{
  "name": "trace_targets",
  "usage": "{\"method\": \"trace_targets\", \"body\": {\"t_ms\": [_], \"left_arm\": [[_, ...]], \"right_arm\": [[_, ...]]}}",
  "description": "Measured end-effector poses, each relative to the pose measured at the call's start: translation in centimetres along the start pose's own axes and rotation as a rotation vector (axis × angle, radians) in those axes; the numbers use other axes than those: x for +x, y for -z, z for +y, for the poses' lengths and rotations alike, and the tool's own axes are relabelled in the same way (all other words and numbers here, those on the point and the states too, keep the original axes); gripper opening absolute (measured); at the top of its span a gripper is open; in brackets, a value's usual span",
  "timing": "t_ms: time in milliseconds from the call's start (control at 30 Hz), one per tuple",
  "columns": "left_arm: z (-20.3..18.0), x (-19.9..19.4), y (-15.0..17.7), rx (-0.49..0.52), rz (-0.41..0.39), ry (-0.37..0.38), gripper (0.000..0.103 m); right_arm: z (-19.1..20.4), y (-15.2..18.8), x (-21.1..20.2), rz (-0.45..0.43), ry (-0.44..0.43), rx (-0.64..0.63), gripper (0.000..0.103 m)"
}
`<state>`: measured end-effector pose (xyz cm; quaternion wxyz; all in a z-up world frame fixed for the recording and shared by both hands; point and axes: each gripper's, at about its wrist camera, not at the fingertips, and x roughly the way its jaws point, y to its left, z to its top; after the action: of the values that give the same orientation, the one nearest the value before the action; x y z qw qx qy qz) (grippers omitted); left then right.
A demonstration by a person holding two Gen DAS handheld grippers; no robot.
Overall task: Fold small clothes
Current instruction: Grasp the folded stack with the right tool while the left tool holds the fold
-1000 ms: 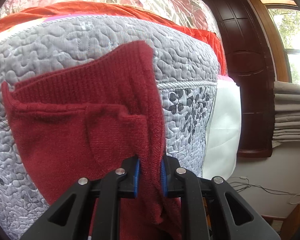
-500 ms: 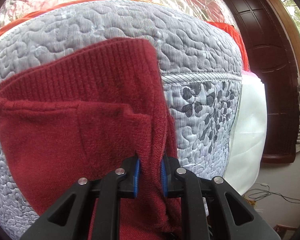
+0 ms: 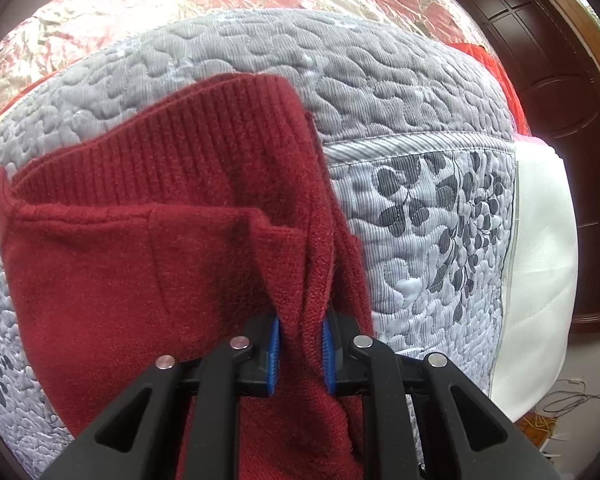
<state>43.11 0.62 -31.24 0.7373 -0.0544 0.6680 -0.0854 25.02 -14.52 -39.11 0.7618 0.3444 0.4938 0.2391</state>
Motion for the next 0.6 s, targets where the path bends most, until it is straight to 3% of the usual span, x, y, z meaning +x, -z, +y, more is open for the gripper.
{"method": "trace_targets", "body": {"t_ms": [233, 400, 600], "left_arm": [[-2.2, -1.3, 1.0, 0.061, -0.035, -0.047, 0.017], [-3.8, 0.3, 1.9, 0.104, -0.042, -0.083, 0.017], [-3.6, 1.1, 2.0, 0.084, -0.089, -0.096, 0.017]], "right_arm": [[0.8, 0.9, -2.1, -0.027, -0.088, 0.051, 0.013], [-2.9, 2.1, -1.5, 0.001, -0.070, 0.145, 0.013], [-4.2, 0.7, -0.4, 0.034, -0.064, 0.132, 0.013]]}}
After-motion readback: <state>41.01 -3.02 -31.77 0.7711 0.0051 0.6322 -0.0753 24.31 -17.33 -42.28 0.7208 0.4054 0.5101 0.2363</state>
